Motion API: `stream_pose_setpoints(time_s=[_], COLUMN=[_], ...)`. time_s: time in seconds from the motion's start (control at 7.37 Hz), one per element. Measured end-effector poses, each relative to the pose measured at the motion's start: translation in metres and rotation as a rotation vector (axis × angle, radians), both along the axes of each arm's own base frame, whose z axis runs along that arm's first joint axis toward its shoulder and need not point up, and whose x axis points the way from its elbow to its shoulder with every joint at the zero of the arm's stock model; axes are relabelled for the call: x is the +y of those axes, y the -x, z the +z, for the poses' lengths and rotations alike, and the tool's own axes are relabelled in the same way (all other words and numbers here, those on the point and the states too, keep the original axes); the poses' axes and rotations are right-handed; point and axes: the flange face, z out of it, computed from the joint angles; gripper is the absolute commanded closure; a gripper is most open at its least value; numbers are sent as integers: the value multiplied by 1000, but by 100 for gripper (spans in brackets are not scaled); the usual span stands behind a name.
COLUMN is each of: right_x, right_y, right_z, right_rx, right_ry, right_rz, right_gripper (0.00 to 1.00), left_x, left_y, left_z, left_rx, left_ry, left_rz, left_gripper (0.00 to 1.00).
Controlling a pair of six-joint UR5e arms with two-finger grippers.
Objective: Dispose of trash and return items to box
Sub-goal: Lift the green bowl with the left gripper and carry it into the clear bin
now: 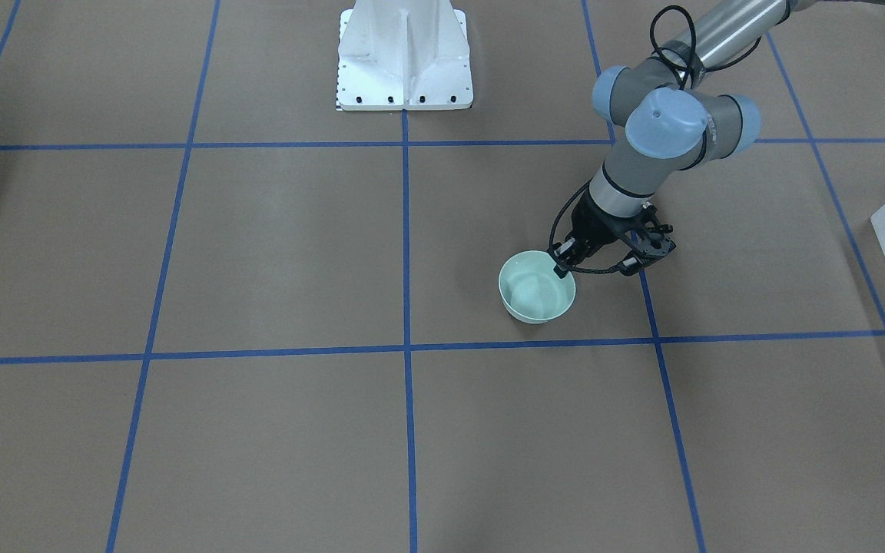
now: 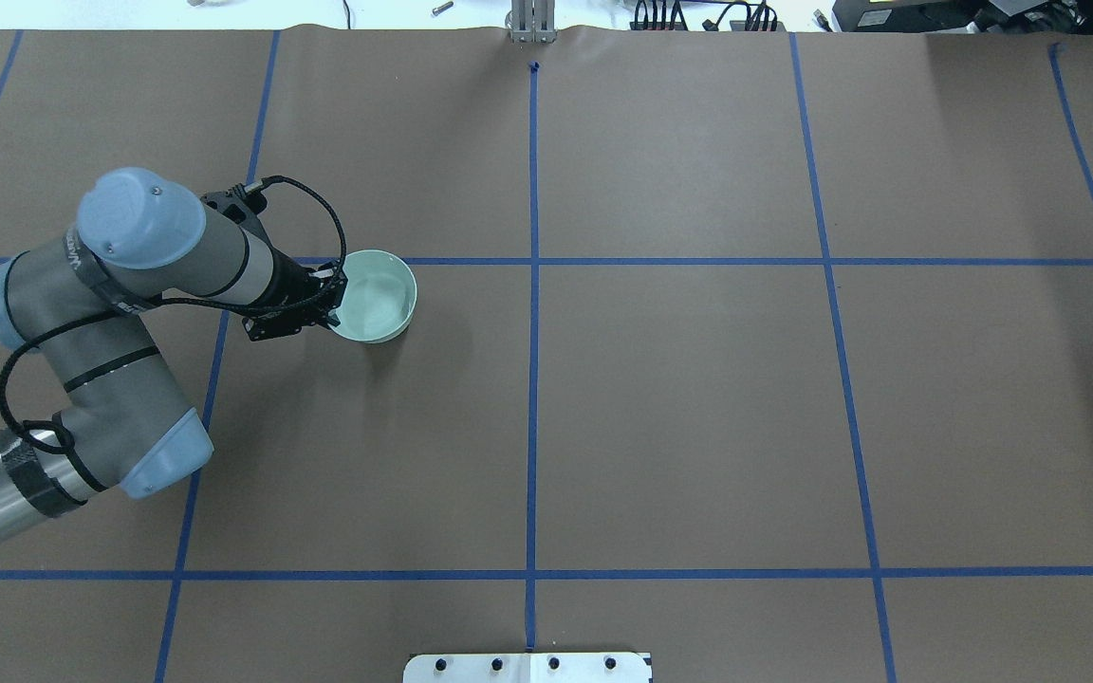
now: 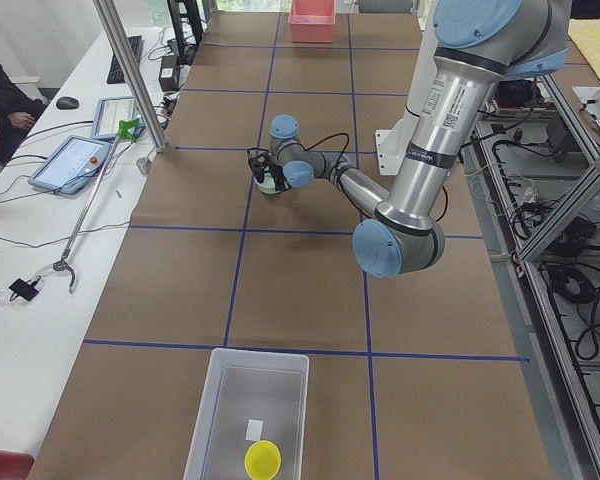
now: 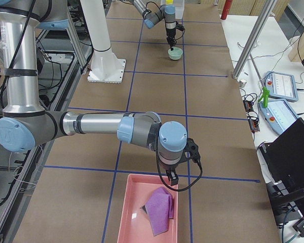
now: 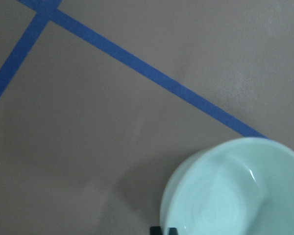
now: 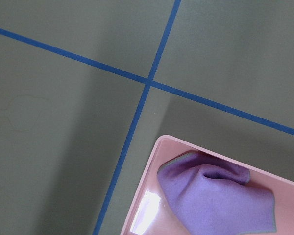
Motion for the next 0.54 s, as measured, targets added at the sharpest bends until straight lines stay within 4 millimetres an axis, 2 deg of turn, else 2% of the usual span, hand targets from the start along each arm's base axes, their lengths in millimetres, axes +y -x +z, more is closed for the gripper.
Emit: stream_pose_setpoints(time_s=[0.14, 0.27, 0.41, 0.54], right_x=[1, 2, 7, 14], right_y=[0, 1, 2, 3], right_z=[-7, -15, -23, -27], right_rx=[0, 1, 4, 10], right_ry=[-15, -30, -44, -53], right_rz=[1, 2, 2, 1], right_gripper=[0, 0, 0, 0], left_x=[-3, -6, -6, -3], left_y=[33, 73, 116, 162], left_z=[-5, 1, 17, 40], left_rx=[36, 61, 65, 53], left_ry=[25, 47, 42, 13], left_rz=[10, 13, 15, 31], left_gripper=[100, 100, 100, 100])
